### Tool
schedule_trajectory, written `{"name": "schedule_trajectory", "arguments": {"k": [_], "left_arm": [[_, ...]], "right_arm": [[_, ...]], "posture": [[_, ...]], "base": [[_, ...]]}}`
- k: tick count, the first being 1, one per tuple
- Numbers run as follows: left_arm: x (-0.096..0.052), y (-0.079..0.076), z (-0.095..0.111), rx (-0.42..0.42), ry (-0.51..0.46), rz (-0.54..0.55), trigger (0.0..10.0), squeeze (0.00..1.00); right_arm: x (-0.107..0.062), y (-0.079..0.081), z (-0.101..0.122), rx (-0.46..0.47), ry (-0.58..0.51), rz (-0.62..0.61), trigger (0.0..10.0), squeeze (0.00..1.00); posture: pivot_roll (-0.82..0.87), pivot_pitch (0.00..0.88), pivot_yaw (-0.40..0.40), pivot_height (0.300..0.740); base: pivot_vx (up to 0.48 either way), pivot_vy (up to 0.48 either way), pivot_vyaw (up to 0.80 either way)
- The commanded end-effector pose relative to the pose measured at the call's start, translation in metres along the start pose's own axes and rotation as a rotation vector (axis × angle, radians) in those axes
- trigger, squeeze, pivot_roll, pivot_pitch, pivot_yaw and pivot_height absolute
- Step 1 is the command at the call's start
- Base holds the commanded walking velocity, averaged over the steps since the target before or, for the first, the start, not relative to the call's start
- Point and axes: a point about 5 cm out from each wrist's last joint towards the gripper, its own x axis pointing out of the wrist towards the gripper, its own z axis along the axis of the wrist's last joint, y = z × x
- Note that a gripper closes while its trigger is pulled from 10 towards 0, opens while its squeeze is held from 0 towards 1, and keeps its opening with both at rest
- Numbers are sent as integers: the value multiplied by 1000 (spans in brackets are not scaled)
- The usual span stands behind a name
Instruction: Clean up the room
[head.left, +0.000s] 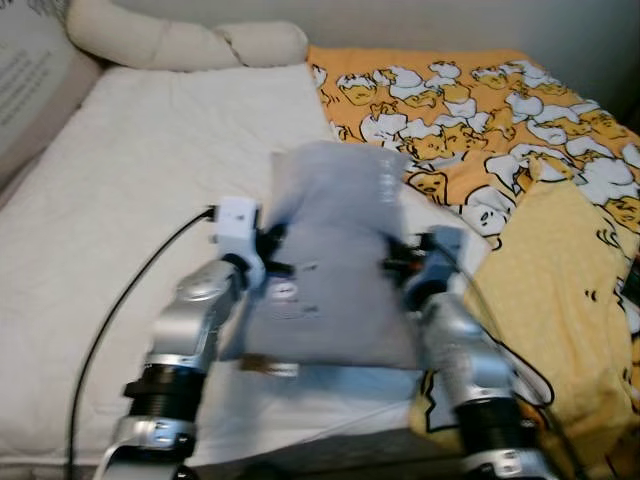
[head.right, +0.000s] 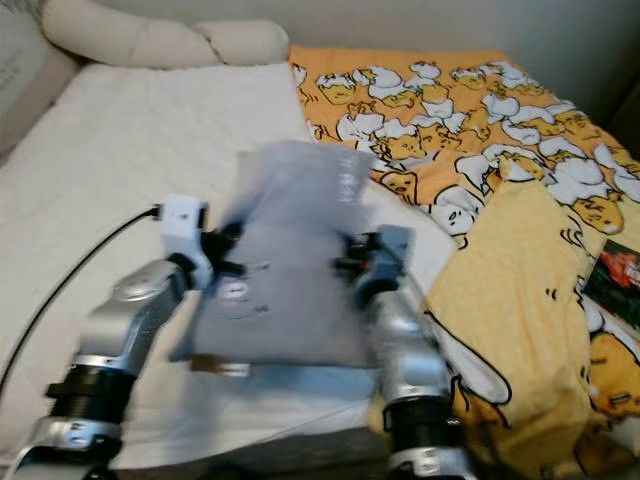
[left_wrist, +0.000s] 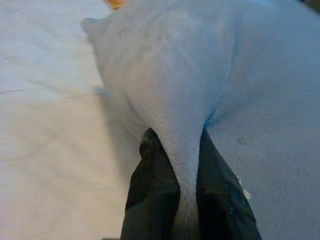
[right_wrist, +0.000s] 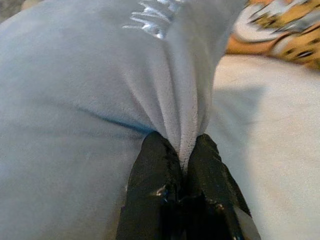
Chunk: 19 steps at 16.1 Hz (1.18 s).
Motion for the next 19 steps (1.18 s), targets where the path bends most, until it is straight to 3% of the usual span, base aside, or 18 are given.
{"name": "schedule_trajectory", "arguments": {"k": [1, 19], "left_arm": [[-1, 2, 6, 11, -37, 23, 10000, 0], [-2, 5, 6, 27, -42, 46, 10000, 0]], "right_arm": [[-3, -14, 8, -22, -34, -49, 10000, 0], [2, -11, 8, -60, -27, -43, 10000, 0]], "posture": [[142, 0, 10, 740], [156, 0, -9, 740]], "base": [[0, 368, 0], [0, 364, 0]]}}
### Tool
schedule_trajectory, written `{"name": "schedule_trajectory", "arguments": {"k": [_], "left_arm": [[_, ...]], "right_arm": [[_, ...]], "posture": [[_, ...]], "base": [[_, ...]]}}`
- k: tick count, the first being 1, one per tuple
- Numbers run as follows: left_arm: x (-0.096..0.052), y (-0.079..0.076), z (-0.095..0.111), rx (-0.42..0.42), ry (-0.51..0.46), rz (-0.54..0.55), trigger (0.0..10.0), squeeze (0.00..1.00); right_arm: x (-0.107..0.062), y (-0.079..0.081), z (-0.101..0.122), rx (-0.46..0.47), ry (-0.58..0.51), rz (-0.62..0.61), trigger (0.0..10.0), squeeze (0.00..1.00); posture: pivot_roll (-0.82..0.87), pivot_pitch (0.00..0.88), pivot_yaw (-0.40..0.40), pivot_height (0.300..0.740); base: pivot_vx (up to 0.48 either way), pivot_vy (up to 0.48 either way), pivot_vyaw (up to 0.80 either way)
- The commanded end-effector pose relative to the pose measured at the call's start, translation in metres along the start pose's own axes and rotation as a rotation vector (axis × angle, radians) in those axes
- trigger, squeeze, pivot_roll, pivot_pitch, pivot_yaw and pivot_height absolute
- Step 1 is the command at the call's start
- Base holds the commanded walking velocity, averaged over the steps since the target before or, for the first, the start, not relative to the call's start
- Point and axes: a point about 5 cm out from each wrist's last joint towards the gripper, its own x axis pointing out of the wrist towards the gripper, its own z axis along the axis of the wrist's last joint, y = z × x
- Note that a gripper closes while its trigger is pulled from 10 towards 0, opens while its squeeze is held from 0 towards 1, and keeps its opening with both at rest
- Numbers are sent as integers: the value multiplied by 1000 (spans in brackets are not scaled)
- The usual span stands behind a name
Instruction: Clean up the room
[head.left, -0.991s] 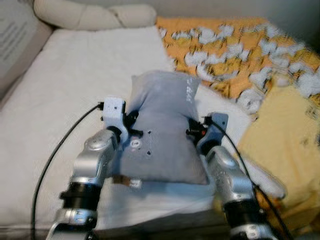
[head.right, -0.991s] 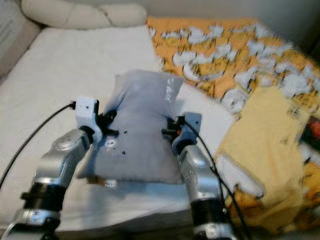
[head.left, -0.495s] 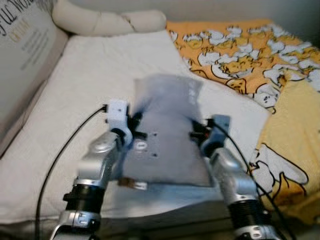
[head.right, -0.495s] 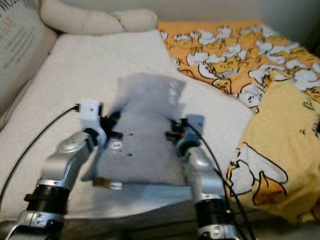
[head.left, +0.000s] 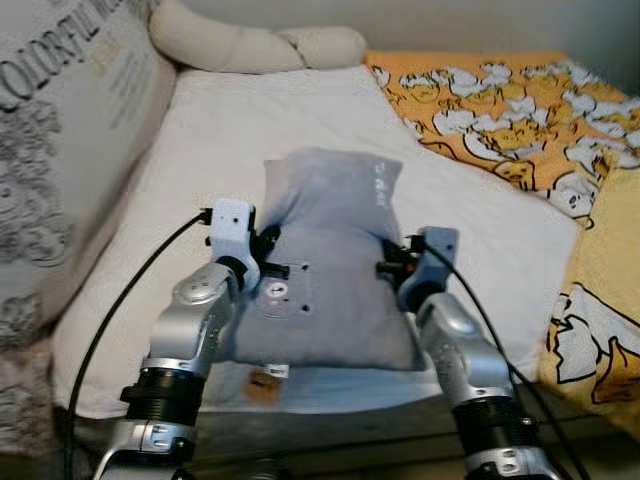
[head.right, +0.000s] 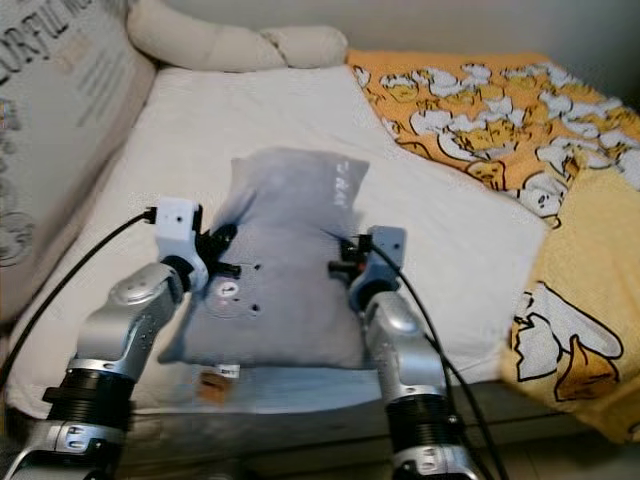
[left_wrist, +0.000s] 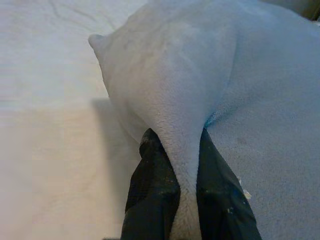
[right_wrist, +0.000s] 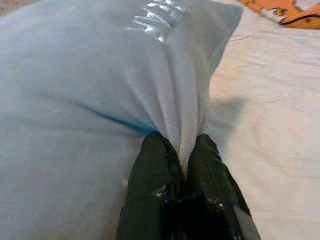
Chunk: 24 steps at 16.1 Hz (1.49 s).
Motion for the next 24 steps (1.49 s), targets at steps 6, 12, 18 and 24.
{"name": "schedule_trajectory", "arguments": {"k": [6, 12, 18, 24], "left_arm": [[2, 2, 12, 9, -51, 21, 10000, 0], [1, 4, 11, 21, -49, 32, 10000, 0], [1, 5, 15, 7, -80, 43, 10000, 0], [3, 2, 16, 21, -91, 37, 10000, 0]], "right_arm": [[2, -11, 10, -27, -41, -35, 10000, 0], [5, -9, 10, -23, -42, -23, 10000, 0], [5, -6, 11, -23, -46, 19, 10000, 0], [5, -9, 13, -41, -48, 12, 10000, 0]], "posture": [[166, 0, -20, 740], [174, 0, -25, 740], [170, 0, -25, 740], [158, 0, -16, 740]], "base": [[0, 357, 0], [0, 292, 0], [0, 0, 0], [140, 0, 0]]}}
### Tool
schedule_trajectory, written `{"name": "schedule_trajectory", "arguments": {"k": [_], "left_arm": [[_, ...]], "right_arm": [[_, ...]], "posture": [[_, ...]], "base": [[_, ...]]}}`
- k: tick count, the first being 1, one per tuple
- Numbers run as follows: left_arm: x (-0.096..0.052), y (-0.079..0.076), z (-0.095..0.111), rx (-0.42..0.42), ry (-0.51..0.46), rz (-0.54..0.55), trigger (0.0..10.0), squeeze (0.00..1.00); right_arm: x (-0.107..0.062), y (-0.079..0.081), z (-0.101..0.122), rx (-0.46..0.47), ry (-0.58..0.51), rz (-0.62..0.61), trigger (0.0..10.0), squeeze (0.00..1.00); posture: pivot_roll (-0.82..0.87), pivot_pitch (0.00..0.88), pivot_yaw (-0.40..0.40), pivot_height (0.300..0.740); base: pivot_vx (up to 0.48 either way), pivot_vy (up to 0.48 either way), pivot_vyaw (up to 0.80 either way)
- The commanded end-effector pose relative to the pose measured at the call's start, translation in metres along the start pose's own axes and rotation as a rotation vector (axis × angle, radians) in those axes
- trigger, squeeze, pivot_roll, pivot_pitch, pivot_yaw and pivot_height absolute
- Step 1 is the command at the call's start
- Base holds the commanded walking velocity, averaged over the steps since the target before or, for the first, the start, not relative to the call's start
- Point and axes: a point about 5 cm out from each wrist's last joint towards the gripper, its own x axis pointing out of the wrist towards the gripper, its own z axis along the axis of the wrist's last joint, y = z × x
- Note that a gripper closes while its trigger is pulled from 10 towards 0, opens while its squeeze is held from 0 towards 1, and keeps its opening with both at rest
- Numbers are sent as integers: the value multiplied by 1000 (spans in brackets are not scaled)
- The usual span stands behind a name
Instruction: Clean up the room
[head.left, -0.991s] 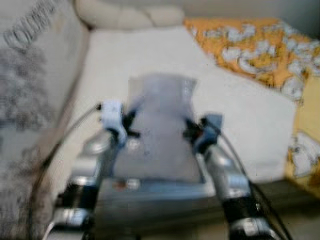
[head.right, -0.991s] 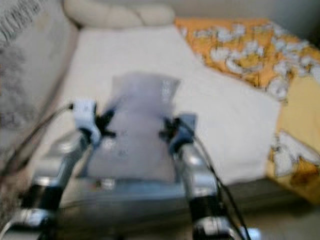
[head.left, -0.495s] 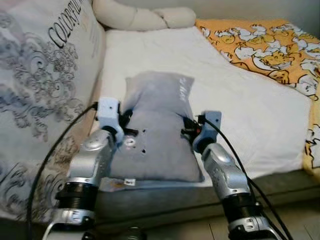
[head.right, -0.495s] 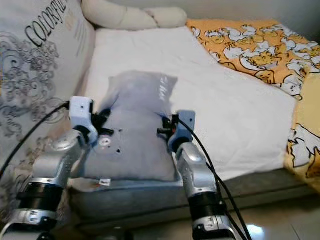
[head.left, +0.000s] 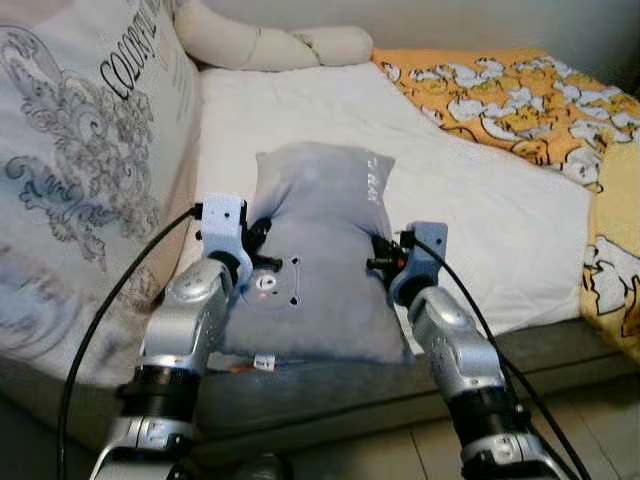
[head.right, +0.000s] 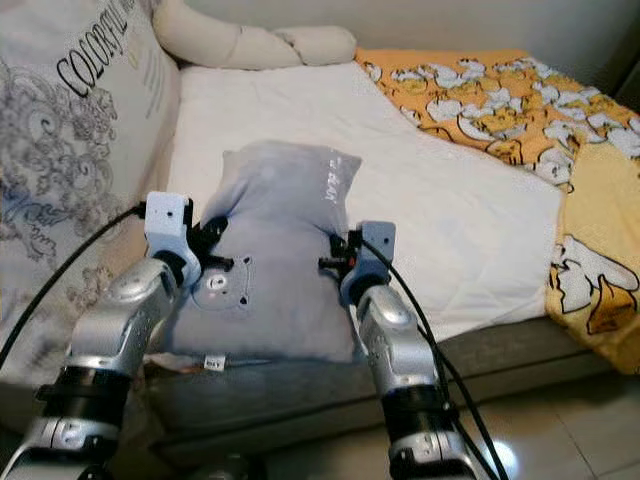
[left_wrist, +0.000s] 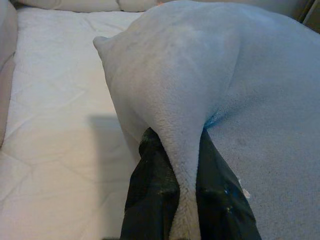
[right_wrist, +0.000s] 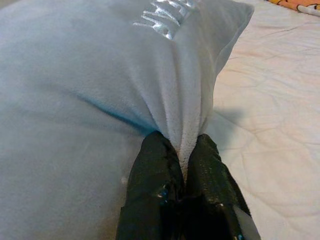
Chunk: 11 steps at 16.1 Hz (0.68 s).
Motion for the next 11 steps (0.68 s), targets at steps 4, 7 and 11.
{"name": "schedule_trajectory", "arguments": {"k": [4, 7, 11], "left_arm": [[-1, 8, 5, 16, -29, 39, 10000, 0], [0, 7, 4, 17, -28, 34, 10000, 0], [1, 8, 5, 20, -34, 38, 10000, 0]], "right_arm": [[1, -5, 10, 3, -39, -27, 10000, 0], [0, -5, 10, -1, -41, -29, 10000, 0], [1, -3, 10, -36, -29, -8, 10000, 0]], "posture": [[148, 0, -10, 740], [144, 0, -9, 740], [149, 0, -10, 740]], "base": [[301, 0, 0], [300, 0, 0], [304, 0, 200]]}}
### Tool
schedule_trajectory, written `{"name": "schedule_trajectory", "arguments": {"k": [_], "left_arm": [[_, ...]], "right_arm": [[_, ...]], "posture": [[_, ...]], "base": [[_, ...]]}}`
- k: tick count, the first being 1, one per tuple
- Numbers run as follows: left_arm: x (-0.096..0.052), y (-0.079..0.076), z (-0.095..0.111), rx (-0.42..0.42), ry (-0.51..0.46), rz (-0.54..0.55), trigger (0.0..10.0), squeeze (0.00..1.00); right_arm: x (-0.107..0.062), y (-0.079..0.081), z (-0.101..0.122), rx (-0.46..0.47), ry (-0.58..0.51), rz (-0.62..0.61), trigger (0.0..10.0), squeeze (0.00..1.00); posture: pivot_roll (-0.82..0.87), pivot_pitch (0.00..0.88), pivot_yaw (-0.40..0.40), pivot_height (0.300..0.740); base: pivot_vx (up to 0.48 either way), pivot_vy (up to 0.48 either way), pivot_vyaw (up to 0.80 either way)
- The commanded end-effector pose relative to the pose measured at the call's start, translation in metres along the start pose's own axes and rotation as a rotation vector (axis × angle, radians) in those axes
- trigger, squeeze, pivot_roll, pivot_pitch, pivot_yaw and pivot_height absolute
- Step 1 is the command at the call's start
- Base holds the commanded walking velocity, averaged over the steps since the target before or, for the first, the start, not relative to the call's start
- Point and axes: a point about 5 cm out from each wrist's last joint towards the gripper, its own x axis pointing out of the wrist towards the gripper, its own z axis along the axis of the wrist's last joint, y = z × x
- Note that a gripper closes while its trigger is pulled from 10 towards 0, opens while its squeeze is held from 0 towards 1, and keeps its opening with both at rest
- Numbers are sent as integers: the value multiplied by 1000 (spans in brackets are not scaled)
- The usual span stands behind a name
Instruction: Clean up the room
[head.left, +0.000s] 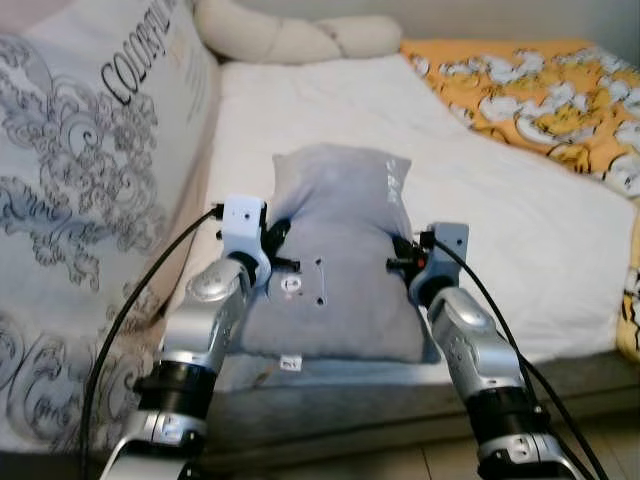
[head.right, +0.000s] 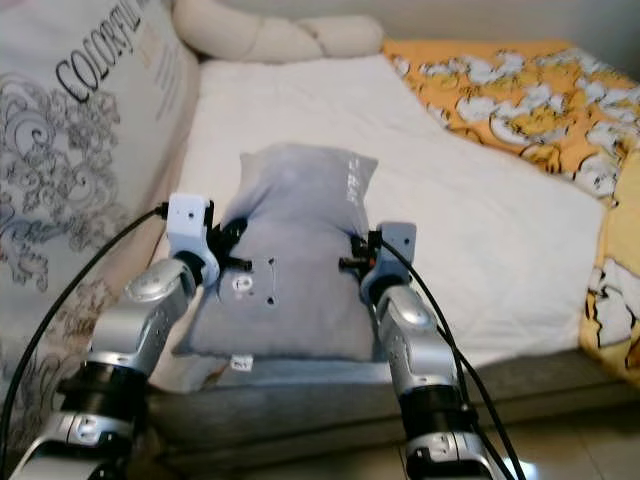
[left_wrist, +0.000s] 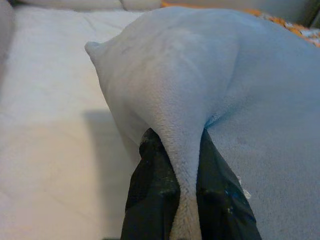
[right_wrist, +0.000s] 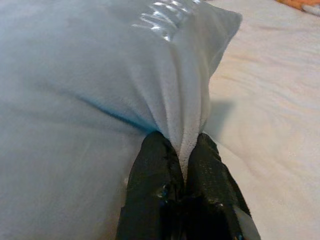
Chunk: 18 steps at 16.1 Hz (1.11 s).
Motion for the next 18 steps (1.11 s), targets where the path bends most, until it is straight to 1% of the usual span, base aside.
{"name": "schedule_trajectory", "arguments": {"k": [1, 4, 5, 6, 7, 10, 11, 12, 13, 14, 15, 16, 17, 18], "left_arm": [[-6, 18, 6, 18, -29, 69, 10000, 0], [-6, 18, 7, 42, -27, 67, 10000, 0], [-7, 19, 7, 57, -27, 66, 10000, 0], [-7, 19, 8, 59, -32, 65, 10000, 0], [-8, 19, 9, 56, -33, 67, 10000, 0], [-8, 19, 9, 69, -31, 79, 10000, 0], [-8, 18, 9, 89, -38, 79, 10000, 0], [-7, 18, 10, 115, -44, 85, 10000, 0], [-5, 18, 11, 153, -40, 88, 10000, 0], [-2, 18, 13, 229, -35, 77, 10000, 0], [-1, 18, 14, 254, -35, 72, 10000, 0], [3, 20, 18, 306, -38, 71, 10000, 0], [8, 24, 24, 356, -44, 79, 10000, 0], [11, 29, 29, 391, -54, 91, 10000, 0]], "right_arm": [[2, 8, 2, -6, -12, 16, 10000, 0], [2, 8, 1, -7, -1, 24, 10000, 0], [2, 8, -1, -1, 14, 37, 10000, 0], [2, 6, -3, 28, 29, 47, 10000, 0], [1, 1, -6, 31, 50, 43, 10000, 0], [1, -7, -5, 21, 54, 15, 10000, 0], [0, -14, -7, 5, 63, -13, 10000, 0], [0, -19, -7, -6, 57, -31, 10000, 349], [-1, -24, -6, -47, 41, -71, 10000, 1000], [-3, -31, -10, -44, 40, -105, 10000, 1000], [-3, -32, -10, -42, 40, -109, 10000, 1000], [-4, -34, -11, -30, 39, -127, 10000, 1000], [-4, -35, -10, -39, 30, -134, 10000, 1000], [-4, -35, -9, -29, 19, -124, 10000, 1000]], "posture": [[150, 0, -9, 740], [151, 0, -8, 740], [151, 0, -8, 740], [154, 0, -9, 740], [157, 0, -11, 740], [158, 0, -11, 740], [156, 0, -11, 740], [155, 0, -10, 740], [153, 0, -12, 740], [156, 0, -14, 740], [158, 0, -15, 740], [156, 0, -14, 740], [155, 0, -14, 740], [153, 0, -12, 740]], "base": [[300, 0, 800], [301, 0, 798], [281, 0, 0], [0, 0, 0], [0, 0, 0], [0, 0, 0], [0, 0, 0], [0, 0, 0], [0, 0, 0], [0, 0, 0], [0, 0, 0], [0, 0, 0], [0, 0, 0], [0, 0, 0]]}}
